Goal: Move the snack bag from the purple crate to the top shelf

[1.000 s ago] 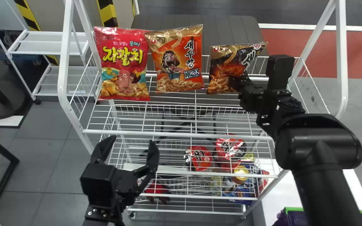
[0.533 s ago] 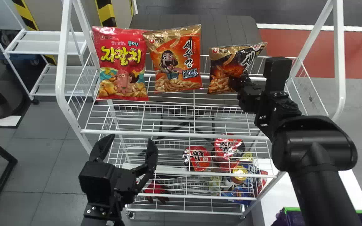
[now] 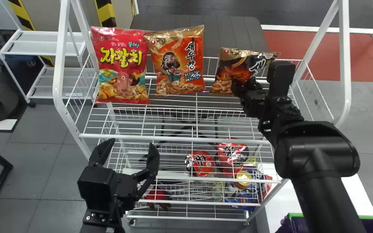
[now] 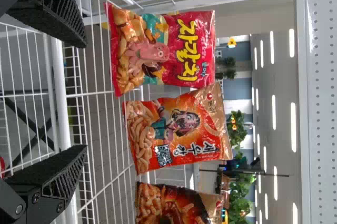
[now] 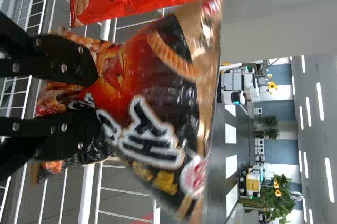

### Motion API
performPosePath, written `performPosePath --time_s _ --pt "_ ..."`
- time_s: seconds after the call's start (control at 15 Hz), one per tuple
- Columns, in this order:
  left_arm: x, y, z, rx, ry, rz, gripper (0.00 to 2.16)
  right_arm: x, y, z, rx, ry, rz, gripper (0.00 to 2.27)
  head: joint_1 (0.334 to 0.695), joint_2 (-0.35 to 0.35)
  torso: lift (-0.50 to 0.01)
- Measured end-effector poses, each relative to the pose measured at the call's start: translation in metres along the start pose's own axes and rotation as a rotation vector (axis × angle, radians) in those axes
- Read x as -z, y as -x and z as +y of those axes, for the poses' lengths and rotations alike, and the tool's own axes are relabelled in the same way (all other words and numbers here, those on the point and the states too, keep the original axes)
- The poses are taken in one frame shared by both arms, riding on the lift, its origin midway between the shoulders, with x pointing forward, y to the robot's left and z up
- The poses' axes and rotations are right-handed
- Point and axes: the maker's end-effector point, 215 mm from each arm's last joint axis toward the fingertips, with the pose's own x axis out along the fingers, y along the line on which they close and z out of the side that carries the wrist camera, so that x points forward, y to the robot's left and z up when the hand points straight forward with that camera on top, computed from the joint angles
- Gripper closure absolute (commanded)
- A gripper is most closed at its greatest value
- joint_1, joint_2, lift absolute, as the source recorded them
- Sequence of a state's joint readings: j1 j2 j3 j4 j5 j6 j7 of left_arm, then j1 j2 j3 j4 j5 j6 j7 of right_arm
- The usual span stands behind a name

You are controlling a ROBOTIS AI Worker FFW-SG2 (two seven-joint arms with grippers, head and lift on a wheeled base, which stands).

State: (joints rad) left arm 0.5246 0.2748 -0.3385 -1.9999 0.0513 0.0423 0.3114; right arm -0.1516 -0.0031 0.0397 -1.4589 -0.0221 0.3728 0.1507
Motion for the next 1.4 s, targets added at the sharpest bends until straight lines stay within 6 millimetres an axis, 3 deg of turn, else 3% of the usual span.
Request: performPosePath --time_s 0.53,0.8,1.13,1.4 --pt "0.003 0.003 0.001 -0.003 0.001 0.003 0.15 0.002 0.004 0.011 -0.014 0.005 0.001 0.16 0.695 -0.023 0.001" --pt "0.002 0.005 0.002 -0.006 0.003 -0.001 0.15 -0.005 0.019 0.024 -0.028 0.026 -0.028 0.16 0.695 -0.010 0.001" --pt "-0.001 0.007 0.003 -0.007 0.005 -0.008 0.15 -0.033 0.070 0.032 -0.029 0.041 -0.118 0.16 0.695 -0.011 0.001" --pt "-0.009 0.010 0.011 -0.019 0.006 -0.023 0.15 -0.038 0.136 0.026 -0.006 0.032 -0.124 0.16 0.695 -0.024 0.001"
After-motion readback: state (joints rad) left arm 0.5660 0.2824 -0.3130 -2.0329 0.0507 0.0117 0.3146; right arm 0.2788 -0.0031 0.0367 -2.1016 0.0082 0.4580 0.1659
